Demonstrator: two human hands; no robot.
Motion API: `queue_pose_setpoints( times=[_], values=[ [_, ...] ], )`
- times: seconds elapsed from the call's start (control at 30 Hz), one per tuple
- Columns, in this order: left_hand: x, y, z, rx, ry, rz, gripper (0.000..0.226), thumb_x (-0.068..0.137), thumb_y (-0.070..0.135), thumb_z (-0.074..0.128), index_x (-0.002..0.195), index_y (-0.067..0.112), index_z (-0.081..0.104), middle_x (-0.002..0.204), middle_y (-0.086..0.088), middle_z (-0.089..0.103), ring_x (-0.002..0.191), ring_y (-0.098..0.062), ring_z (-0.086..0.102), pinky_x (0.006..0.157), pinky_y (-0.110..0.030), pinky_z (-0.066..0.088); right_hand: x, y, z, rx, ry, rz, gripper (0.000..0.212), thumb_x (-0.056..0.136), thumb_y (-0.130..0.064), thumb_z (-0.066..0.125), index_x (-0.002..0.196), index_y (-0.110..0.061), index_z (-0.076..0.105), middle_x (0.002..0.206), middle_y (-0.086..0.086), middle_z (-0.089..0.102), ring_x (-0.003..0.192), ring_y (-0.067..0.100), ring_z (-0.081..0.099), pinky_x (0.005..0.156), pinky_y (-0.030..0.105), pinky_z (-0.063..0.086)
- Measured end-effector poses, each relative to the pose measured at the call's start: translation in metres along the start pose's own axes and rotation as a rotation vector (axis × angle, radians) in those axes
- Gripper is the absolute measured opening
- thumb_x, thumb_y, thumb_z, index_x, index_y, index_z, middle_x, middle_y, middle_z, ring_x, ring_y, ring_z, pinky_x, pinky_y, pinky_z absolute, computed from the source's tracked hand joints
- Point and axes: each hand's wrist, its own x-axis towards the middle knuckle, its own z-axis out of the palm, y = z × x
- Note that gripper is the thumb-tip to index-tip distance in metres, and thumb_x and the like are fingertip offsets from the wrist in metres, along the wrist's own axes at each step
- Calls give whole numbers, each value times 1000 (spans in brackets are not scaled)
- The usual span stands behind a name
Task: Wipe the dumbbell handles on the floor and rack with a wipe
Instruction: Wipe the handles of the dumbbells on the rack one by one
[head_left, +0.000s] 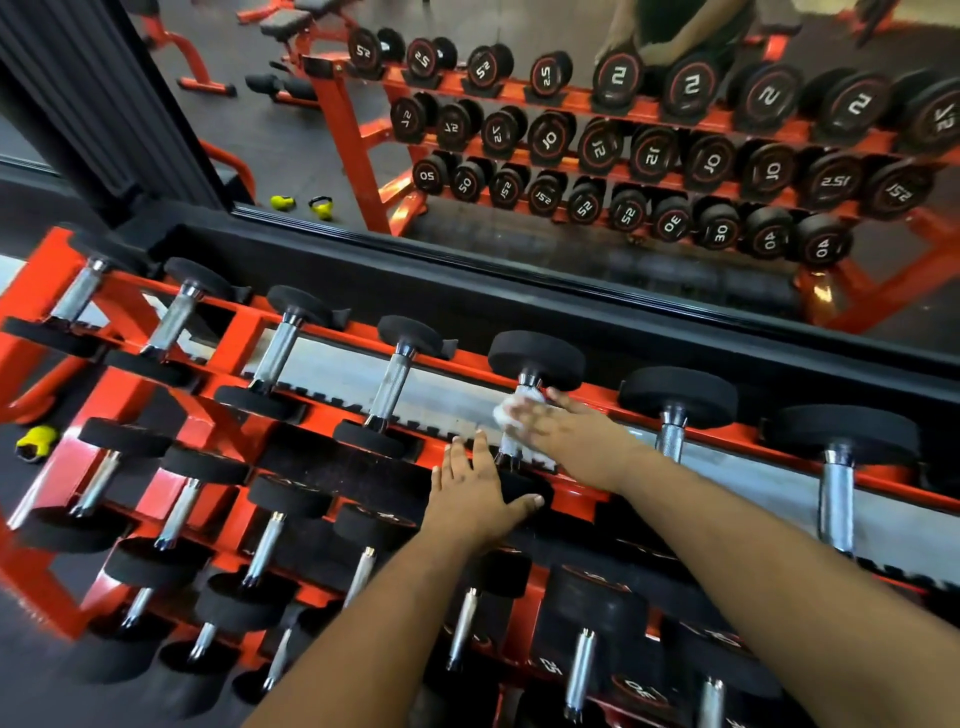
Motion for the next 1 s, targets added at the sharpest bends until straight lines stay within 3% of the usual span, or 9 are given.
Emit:
queue_pose_setpoints(
  times=[0.1,0.23,0.3,0.4,0.53,0.63,0.77,0.87,1.0],
  values=[
    [-1,1,-2,-3,2,-4,118,84,76,57,161,18,-11,168,-20,-9,156,-33,-7,126,-48,2,13,-17,6,121,90,252,79,95,2,37,161,-16,-3,167,2,-14,154,19,-13,127,42,4],
    [-1,1,-2,3,8,2,117,85,75,58,161,18,-11,168,-20,-8,156,-34,-6,127,-48,2,5,-35,18,357,127,246,77,99,-1,40,161,-21,0,159,-10,-20,148,9,-22,120,29,-12],
    [-1,1,-1,-2,4,6,117,85,75,58,161,18,-10,168,-21,-8,156,-34,-6,126,-48,2,8,-31,21,305,116,300,79,99,-3,42,161,-20,-4,161,-7,-23,151,13,-20,123,34,-8],
    [-2,2,-3,-7,5,-7,117,85,75,58,161,18,-10,168,-21,-8,156,-33,-7,126,-48,2,28,-32,21,465,186,459,79,94,7,41,161,-12,5,167,3,-11,155,21,-6,127,41,11],
    [-1,1,-3,6,-14,-9,117,86,74,57,161,18,-12,168,-20,-8,156,-34,-6,127,-48,3,15,-45,22,838,325,486,66,99,4,43,159,-18,25,163,-12,7,148,2,4,123,20,14],
    [-1,2,-2,9,-10,-11,116,86,74,57,161,18,-12,168,-20,-8,156,-33,-6,127,-47,3,8,-48,23,958,287,495,63,105,-6,43,160,-27,20,164,-12,11,149,3,10,120,17,14],
    [-3,4,-5,12,-11,-19,116,86,74,57,161,18,-11,168,-20,-7,156,-33,-5,127,-48,3,29,-52,8,1389,351,746,59,109,-23,41,160,-34,14,163,-9,22,146,11,26,109,19,23],
    [-2,3,-5,11,-7,-10,115,87,72,58,161,16,-10,168,-21,-6,156,-33,-3,127,-48,3,24,-63,11,1643,306,783,51,107,-22,45,156,-33,34,143,-9,52,126,12,52,107,27,38],
    [-1,3,-3,9,-1,-8,115,87,72,58,161,16,-11,168,-21,-7,156,-33,-4,127,-48,2,8,-64,17,1726,156,821,24,101,-11,52,116,-16,69,105,6,77,97,21,71,88,34,54]
  ],
)
